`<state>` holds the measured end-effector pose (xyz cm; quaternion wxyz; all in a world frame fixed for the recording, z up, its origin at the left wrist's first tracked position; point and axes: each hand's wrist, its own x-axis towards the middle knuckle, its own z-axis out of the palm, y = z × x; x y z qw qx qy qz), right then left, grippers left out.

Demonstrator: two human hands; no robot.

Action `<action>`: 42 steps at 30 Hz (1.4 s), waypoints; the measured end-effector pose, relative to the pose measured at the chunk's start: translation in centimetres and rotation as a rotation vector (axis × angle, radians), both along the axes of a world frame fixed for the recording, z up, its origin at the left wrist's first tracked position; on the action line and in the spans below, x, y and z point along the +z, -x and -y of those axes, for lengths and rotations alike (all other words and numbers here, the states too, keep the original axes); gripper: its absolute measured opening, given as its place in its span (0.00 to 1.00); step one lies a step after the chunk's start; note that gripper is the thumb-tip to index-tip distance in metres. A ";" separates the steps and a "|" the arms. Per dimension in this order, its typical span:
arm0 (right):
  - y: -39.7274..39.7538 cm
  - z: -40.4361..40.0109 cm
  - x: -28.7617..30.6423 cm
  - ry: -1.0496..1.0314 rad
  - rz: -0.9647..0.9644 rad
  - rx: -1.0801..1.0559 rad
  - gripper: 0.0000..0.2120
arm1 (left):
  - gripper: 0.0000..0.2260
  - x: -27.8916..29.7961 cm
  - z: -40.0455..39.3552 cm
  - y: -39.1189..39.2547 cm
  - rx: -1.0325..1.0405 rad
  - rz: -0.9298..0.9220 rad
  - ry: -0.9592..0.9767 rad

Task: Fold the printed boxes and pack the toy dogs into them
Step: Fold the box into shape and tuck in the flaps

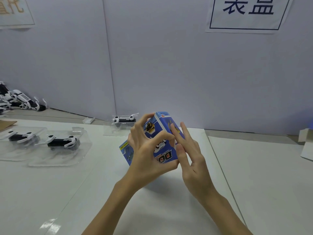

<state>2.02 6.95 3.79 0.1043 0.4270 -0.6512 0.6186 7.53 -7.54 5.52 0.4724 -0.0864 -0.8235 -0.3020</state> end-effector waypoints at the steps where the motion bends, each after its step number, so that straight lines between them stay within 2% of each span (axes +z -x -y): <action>1: 0.1 -0.1 -0.2 -0.025 -0.043 -0.007 0.23 | 0.24 -0.1 0.0 0.1 0.010 -0.013 0.005; 5: 0.6 -0.3 -0.7 -0.082 -0.146 -0.055 0.28 | 0.38 -0.3 0.5 0.5 0.027 -0.046 0.019; 7: 0.7 -0.1 -0.8 -0.056 -0.145 -0.056 0.26 | 0.42 -0.5 0.9 0.5 0.058 -0.027 0.045; 11: 0.8 0.1 -0.7 -0.041 -0.177 -0.077 0.25 | 0.40 -0.6 1.4 0.6 0.129 -0.046 0.155; 19: 0.8 0.1 -0.7 -0.065 -0.205 -0.097 0.23 | 0.39 -0.8 1.6 0.9 0.143 -0.088 0.141; 25: 1.8 -0.7 -0.7 -0.030 -0.044 -0.103 0.23 | 0.47 -1.7 2.5 1.5 0.192 0.129 0.246; 30: 1.6 -0.4 -1.0 -0.023 -0.042 -0.141 0.24 | 0.45 -1.9 2.8 2.3 0.120 0.113 0.220; 32: 1.9 -0.2 -1.1 -0.035 0.015 -0.196 0.24 | 0.48 -2.6 3.0 2.4 0.118 0.192 0.192; 35: 2.8 -0.7 -1.0 0.003 0.117 -0.297 0.24 | 0.51 -3.8 4.3 2.4 0.084 0.400 0.065; 37: 3.6 -1.5 -1.1 -0.049 0.126 -0.320 0.27 | 0.45 -4.1 5.4 2.5 -0.023 0.422 -0.171; 39: 4.0 -2.2 -1.3 -0.150 0.135 -0.260 0.35 | 0.40 -3.7 6.3 2.6 -0.045 0.404 -0.418; 42: 4.5 -3.0 -1.4 -0.305 -0.061 -0.284 0.48 | 0.38 -3.3 7.1 2.6 -0.069 0.364 -0.748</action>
